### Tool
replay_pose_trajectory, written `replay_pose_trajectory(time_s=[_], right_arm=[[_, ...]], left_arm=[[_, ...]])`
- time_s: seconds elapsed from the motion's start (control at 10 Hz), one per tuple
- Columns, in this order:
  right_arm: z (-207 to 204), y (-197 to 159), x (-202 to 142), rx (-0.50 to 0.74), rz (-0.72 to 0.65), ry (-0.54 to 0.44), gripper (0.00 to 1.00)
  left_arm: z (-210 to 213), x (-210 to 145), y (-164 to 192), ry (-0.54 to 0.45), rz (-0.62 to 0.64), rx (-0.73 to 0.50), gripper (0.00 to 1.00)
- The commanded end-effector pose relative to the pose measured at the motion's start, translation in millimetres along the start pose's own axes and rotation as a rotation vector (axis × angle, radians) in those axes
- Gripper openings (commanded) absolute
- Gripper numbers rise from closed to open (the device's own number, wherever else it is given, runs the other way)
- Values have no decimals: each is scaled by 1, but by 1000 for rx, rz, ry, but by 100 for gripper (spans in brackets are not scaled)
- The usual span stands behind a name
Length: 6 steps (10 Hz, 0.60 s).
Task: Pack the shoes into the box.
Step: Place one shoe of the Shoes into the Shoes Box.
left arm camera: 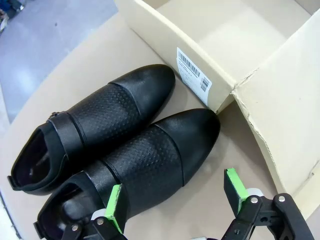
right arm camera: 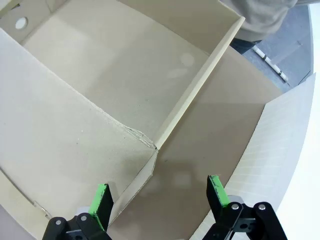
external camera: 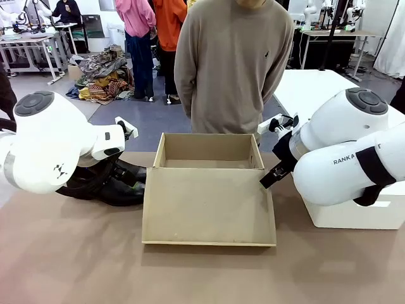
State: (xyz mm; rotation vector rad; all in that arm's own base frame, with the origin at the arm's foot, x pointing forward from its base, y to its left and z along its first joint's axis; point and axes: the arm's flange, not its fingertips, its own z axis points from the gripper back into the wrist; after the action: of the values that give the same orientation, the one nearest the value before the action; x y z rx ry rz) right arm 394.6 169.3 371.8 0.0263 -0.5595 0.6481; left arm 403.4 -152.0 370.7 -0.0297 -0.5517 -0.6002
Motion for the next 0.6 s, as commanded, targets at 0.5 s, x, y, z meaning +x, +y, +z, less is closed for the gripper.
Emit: replay_pose_trajectory(time_s=[0.5], right_arm=[[0,0,0,0,-1,-1,100]], left_arm=[[0,0,0,0,0,0,100]])
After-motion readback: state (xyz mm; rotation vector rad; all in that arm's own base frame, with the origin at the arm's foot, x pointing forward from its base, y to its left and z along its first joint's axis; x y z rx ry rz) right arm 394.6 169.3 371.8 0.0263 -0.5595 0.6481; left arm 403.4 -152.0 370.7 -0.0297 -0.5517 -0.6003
